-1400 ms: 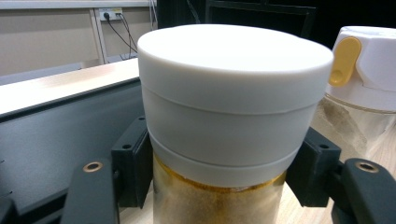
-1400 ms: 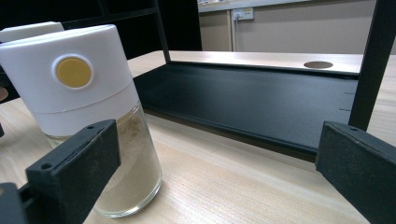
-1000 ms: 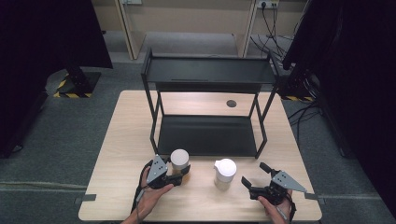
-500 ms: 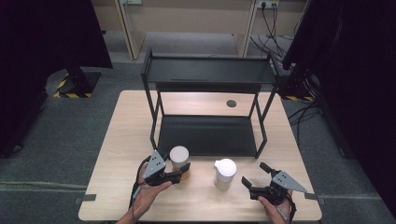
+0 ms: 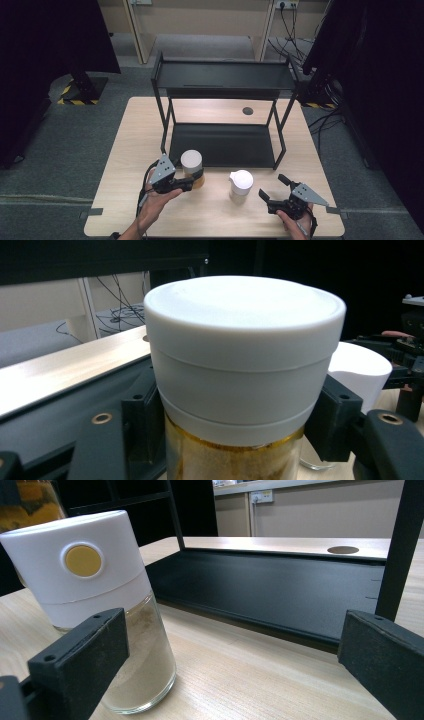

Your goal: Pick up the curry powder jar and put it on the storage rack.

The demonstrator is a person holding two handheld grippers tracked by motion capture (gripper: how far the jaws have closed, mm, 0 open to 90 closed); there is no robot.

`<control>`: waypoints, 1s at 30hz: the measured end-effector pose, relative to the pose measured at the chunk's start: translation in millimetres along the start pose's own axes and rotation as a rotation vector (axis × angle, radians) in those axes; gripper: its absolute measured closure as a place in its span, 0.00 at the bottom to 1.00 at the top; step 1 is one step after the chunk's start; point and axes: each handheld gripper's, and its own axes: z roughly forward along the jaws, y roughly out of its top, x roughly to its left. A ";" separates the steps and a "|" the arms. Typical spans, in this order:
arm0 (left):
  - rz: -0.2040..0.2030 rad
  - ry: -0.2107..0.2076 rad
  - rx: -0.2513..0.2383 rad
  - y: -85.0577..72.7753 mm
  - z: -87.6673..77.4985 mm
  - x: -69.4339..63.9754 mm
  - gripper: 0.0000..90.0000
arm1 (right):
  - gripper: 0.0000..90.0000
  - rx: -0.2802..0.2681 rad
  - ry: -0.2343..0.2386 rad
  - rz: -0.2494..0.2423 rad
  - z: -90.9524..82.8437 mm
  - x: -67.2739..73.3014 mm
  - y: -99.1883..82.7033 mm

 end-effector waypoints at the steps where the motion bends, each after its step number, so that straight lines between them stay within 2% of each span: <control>1: 0.005 -0.003 0.000 3.2 -0.5 0.0 0.39 | 0.00 0.000 0.000 0.000 0.0 0.0 0.0; 8: 0.012 -0.022 -0.022 25.2 -6.9 3.0 0.39 | 0.00 -0.001 0.000 0.000 -0.1 -0.3 -0.1; 12: -0.002 -0.034 -0.012 40.4 -9.8 8.4 0.39 | 0.00 -0.002 0.000 0.002 -0.2 -0.4 -0.1; 22: 0.009 -0.047 -0.003 77.3 -12.8 19.9 0.39 | 0.00 -0.002 0.001 0.001 0.0 -0.4 -0.1; 30: 0.009 -0.037 0.016 112.4 -9.0 24.9 0.39 | 0.00 -0.001 0.001 0.002 -0.1 -0.2 0.2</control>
